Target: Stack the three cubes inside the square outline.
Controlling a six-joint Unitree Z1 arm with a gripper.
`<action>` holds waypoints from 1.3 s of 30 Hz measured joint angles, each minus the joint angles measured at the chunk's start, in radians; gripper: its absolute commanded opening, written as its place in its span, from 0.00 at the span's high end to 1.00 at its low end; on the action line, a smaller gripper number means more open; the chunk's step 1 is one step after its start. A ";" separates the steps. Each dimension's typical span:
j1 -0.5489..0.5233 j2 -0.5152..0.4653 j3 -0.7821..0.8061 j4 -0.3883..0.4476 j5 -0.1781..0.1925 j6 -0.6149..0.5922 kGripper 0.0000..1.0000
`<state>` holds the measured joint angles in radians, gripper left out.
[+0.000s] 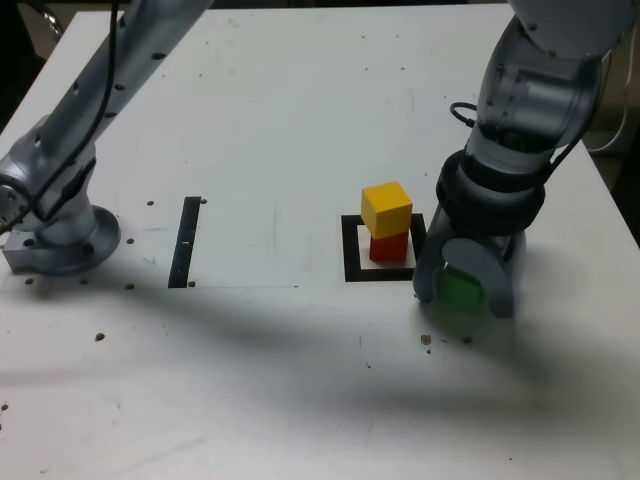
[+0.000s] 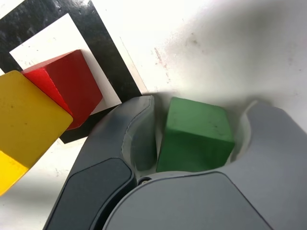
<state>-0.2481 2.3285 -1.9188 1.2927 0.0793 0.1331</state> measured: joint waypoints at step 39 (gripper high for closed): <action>-0.003 -0.278 -0.030 0.273 0.085 0.068 0.84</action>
<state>-0.2516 2.0505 -1.9486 1.5662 0.1640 0.2015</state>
